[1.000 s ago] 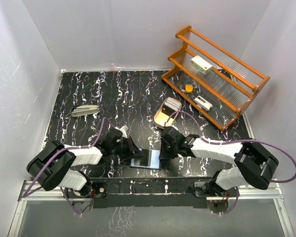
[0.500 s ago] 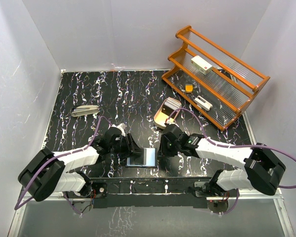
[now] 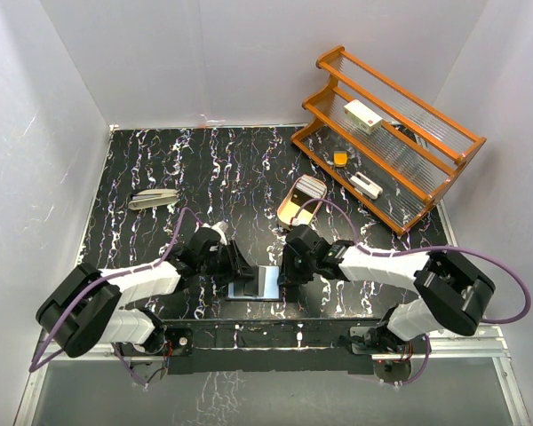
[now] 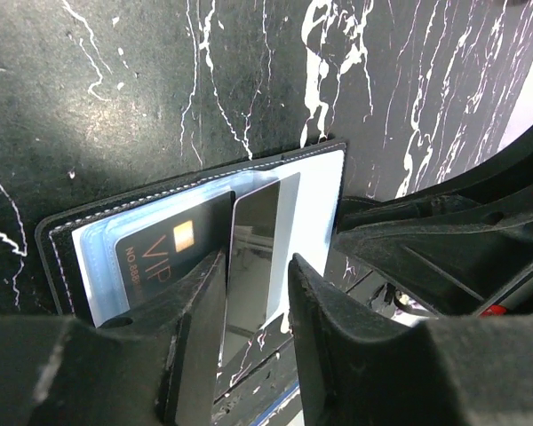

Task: Put the credit cards into the card holder
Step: Insert the credit card into the card holder, then turn over the card slot in the card holder.

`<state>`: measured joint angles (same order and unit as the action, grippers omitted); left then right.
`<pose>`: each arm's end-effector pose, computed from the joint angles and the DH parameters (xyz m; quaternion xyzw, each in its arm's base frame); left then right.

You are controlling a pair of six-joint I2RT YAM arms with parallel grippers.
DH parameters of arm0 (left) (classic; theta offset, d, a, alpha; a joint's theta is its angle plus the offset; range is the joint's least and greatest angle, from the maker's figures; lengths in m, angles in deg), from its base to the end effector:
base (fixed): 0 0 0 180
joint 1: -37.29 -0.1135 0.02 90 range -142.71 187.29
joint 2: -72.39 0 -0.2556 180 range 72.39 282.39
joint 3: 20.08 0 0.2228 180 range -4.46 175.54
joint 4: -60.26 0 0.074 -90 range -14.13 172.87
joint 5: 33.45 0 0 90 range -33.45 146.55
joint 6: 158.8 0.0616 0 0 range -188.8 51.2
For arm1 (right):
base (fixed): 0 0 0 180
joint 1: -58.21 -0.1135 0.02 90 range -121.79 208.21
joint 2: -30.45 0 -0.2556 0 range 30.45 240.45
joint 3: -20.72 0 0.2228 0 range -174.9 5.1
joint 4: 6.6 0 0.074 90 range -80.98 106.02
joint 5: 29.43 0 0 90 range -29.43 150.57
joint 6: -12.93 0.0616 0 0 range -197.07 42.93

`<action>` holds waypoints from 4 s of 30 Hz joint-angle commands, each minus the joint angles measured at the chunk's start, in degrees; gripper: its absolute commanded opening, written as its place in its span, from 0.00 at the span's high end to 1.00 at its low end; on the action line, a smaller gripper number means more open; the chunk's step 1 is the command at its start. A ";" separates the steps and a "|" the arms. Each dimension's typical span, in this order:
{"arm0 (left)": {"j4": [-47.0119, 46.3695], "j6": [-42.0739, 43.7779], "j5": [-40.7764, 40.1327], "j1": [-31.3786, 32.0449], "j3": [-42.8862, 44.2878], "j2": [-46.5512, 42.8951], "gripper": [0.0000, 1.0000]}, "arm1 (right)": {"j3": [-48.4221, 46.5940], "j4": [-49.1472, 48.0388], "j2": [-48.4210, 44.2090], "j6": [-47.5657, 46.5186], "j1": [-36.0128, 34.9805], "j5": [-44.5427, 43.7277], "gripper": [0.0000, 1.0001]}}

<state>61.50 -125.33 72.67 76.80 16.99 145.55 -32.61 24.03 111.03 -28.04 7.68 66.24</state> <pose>0.1680 -0.1607 0.1461 -0.0698 0.8868 -0.4106 0.2004 0.1531 0.1955 0.1490 -0.0262 0.9595 0.2417 0.1421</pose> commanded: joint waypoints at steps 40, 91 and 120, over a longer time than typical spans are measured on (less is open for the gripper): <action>6.71 -0.58 0.43 2.10 4.23 2.47 0.46 | 1.53 -6.79 0.98 1.62 -0.63 -0.39 0.84; 26.32 5.08 1.03 -10.59 6.22 -13.86 0.45 | -11.12 -1.98 1.00 6.12 -5.86 -3.54 0.82; 19.40 2.55 7.71 -12.86 -0.32 -14.93 0.44 | -16.09 -0.75 16.08 3.38 -9.02 -5.97 0.92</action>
<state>80.34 -122.82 79.31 64.34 16.97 131.43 -47.08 23.94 125.70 -24.17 -0.73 61.96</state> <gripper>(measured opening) 0.560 0.119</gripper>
